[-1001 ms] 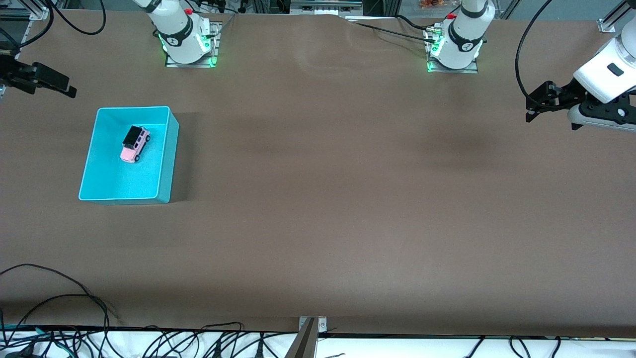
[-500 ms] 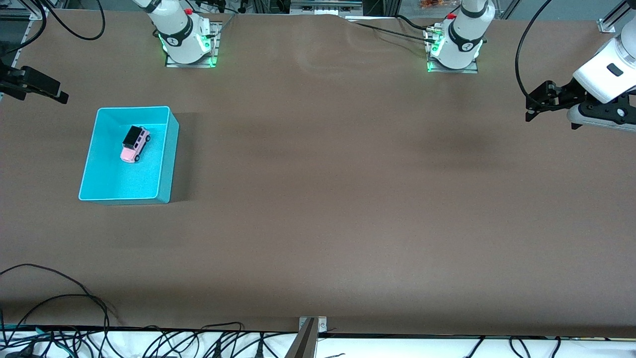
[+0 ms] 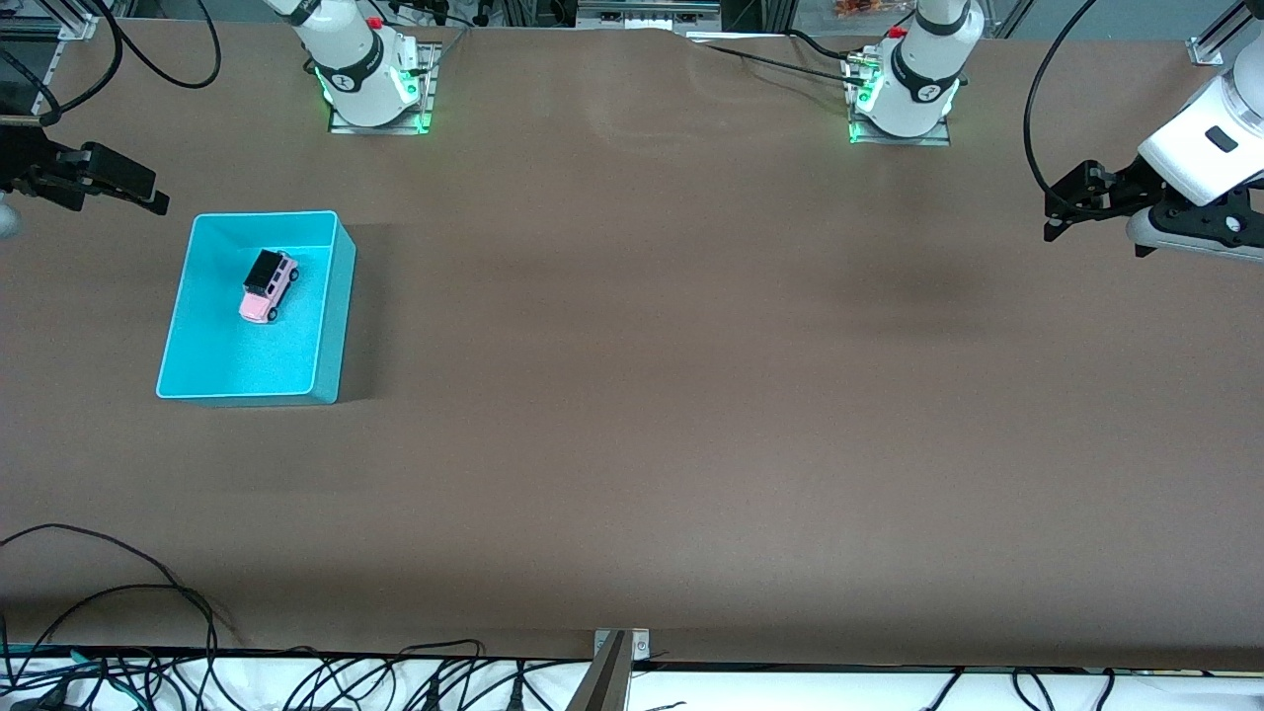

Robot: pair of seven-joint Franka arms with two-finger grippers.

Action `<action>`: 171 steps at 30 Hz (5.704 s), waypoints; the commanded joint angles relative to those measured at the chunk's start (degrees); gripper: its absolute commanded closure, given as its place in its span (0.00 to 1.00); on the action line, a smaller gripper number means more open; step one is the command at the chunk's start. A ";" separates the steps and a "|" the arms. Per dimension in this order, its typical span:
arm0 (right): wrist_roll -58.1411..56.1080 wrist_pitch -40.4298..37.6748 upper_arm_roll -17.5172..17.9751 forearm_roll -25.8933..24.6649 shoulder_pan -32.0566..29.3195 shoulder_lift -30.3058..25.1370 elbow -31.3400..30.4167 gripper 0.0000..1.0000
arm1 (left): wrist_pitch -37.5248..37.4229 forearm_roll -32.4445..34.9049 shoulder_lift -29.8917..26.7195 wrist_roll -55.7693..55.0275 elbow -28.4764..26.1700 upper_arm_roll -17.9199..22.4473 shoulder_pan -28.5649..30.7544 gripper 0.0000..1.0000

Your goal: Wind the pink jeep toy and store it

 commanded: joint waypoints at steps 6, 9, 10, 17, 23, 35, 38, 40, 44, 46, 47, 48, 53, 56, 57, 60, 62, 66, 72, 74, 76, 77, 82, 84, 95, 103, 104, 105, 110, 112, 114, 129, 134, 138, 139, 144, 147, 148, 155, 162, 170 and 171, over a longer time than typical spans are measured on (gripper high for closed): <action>0.59 1.49 -0.01 0.93 -0.23 0.83 2.24 0.00 | -1.39 0.35 1.16 -0.31 2.01 0.01 0.14 0.00; 0.77 2.30 0.07 1.03 -0.14 1.10 2.24 0.00 | -1.39 0.35 1.16 -0.31 2.01 0.10 0.14 0.00; 0.77 2.21 0.16 0.94 -0.05 1.10 2.24 0.00 | -1.47 0.35 1.16 -0.31 2.01 0.10 0.14 0.00; -0.46 2.91 0.16 1.03 -0.05 1.10 2.33 0.00 | -1.47 0.35 1.16 -0.40 2.01 0.10 0.14 0.00; -0.46 3.00 0.69 0.94 0.13 1.01 2.42 0.00 | -1.47 0.26 1.16 -0.31 2.01 0.10 0.14 0.00; -2.31 3.09 0.87 0.50 0.12 1.19 2.16 0.00 | -1.47 0.26 1.16 -0.31 2.01 0.10 0.14 0.00; -2.22 3.09 0.69 0.41 -0.14 1.19 2.15 0.00 | -1.47 0.26 1.16 -0.31 2.01 0.10 0.14 0.00; -2.22 3.09 0.60 0.24 -0.31 1.19 2.15 0.00 | -1.47 0.35 1.16 -0.31 2.01 0.02 0.14 0.00; -2.04 3.26 0.25 0.32 -0.58 1.28 2.15 0.00 | -1.47 0.35 1.16 -0.31 2.01 0.10 0.14 0.00; -2.13 3.26 0.16 0.23 -0.67 1.28 2.15 0.00 | -1.47 0.35 1.16 -0.40 2.01 0.10 0.14 0.00; -2.13 3.18 0.16 0.23 -0.67 1.28 2.15 0.00 | -1.47 0.35 1.16 -0.40 2.01 0.10 0.14 0.00; -2.13 3.18 0.16 0.23 -0.67 1.28 2.07 0.00 | -1.47 0.35 1.16 -0.31 2.01 0.10 0.14 0.00; -2.13 3.09 0.16 0.23 -0.58 1.28 2.07 0.00 | -1.47 0.35 1.16 -0.40 2.01 0.10 0.14 0.00; -2.13 3.09 0.16 0.23 -0.58 1.28 2.07 0.00 | -1.47 0.35 1.25 -0.40 2.01 0.10 0.14 0.00; -2.13 3.09 0.16 0.23 -0.58 1.28 2.07 0.00 | -1.47 0.26 1.16 -0.40 2.01 0.10 0.14 0.00; -2.13 3.00 0.16 0.23 -0.67 1.28 2.07 0.00 | -1.47 0.35 1.25 -0.31 2.01 0.02 0.14 0.00; -2.13 3.09 0.16 0.23 -0.67 1.28 2.07 0.00 | -1.47 0.35 1.25 -0.31 2.01 0.10 0.14 0.00; -2.13 3.09 0.16 0.23 -0.67 1.28 2.07 0.00 | -1.47 0.26 1.16 -0.40 2.01 0.10 0.05 0.00; -2.13 3.09 0.16 0.23 -0.67 1.28 2.07 0.00 | -1.47 0.35 1.25 -0.40 2.01 0.01 0.05 0.00; -2.13 3.09 0.16 0.23 -0.58 1.28 2.07 0.00 | -1.47 0.26 1.16 -0.40 2.01 0.01 0.05 0.00; -2.13 3.00 0.16 0.23 -0.58 1.28 2.07 0.00 | -1.47 0.26 1.25 -0.40 2.01 0.01 -0.04 0.00; -2.13 3.09 0.16 0.23 -0.58 1.28 2.07 0.00 | -1.47 0.35 1.25 -0.40 2.01 0.01 -0.04 0.00; -2.13 3.09 0.16 0.23 -0.58 1.28 2.07 0.00 | -1.47 0.26 1.25 -0.40 2.01 0.01 0.05 0.00; -2.04 3.09 0.16 0.23 -0.58 1.28 2.07 0.00 | -1.47 0.26 1.25 -0.40 2.01 0.01 0.05 0.00; -2.13 3.09 0.16 0.23 -0.58 1.28 2.07 0.00 | -1.47 0.26 1.25 -0.40 2.01 0.01 -0.04 0.00; -2.04 3.09 0.16 0.23 -0.58 1.28 1.98 0.00 | -1.47 0.26 1.25 -0.40 2.01 0.01 -0.04 0.00; -2.04 3.09 0.16 0.23 -0.49 1.28 2.07 0.00 | -1.47 0.35 1.25 -0.40 2.01 0.01 -0.04 0.00; -2.04 3.09 0.16 0.23 -0.49 1.28 2.07 0.00 | -1.47 0.26 1.25 -0.40 2.01 0.01 -0.04 0.00; -2.04 3.00 0.16 0.15 -0.58 1.28 2.07 0.00 | -1.47 0.26 1.25 -0.40 2.01 0.01 -0.04 0.00; -2.04 3.09 0.16 0.23 -0.58 1.28 2.07 0.00 | -1.47 0.35 1.25 -0.40 2.01 0.01 -0.13 0.00; -2.13 3.09 0.16 0.15 -0.58 1.28 2.07 0.00 | -1.47 0.26 1.25 -0.40 2.01 0.01 -0.13 0.00; -2.13 3.00 0.16 0.15 -0.67 1.28 2.07 0.00 | -1.47 0.35 1.25 -0.40 2.01 0.01 -0.22 0.00; -2.13 3.09 0.16 0.15 -0.67 1.28 2.07 0.00 | -1.47 0.26 1.25 -0.40 2.01 0.01 -0.13 0.00; -2.13 3.09 0.16 0.15 -0.58 1.28 2.07 0.00 | -1.47 0.26 1.25 -0.40 2.01 0.01 -0.13 0.00; -2.13 3.09 0.16 0.15 -0.67 1.28 2.07 0.00 | -1.47 0.26 1.25 -0.40 2.01 0.01 -0.13 0.00; -2.13 3.09 0.16 0.15 -0.67 1.28 2.07 0.00 | -1.47 0.26 1.25 -0.40 2.01 0.01 -0.13 0.00; -2.13 3.09 0.16 0.15 -0.67 1.28 2.07 0.00 | -1.47 0.26 1.25 -0.40 2.01 0.01 -0.13 0.00; -2.13 3.00 0.16 0.15 -0.67 1.28 2.07 0.00 | -1.47 0.26 1.25 -0.40 2.01 0.01 -0.13 0.00; -2.13 3.00 0.16 0.15 -0.67 1.28 1.98 0.00 | -1.56 0.26 1.25 -0.31 2.01 0.01 -0.04 0.00; -2.13 3.00 0.16 0.15 -0.67 1.28 1.98 0.00 | -1.56 0.26 1.25 -0.40 2.01 0.01 -0.04 0.00; -2.13 2.91 0.16 0.06 -0.67 1.27 1.98 0.00 | -1.56 0.26 1.25 -0.40 2.01 0.01 -0.13 0.00; -2.13 2.91 0.16 0.06 -0.67 1.19 1.98 0.00 | -1.48 0.26 1.25 -0.40 2.01 0.01 -0.13 0.00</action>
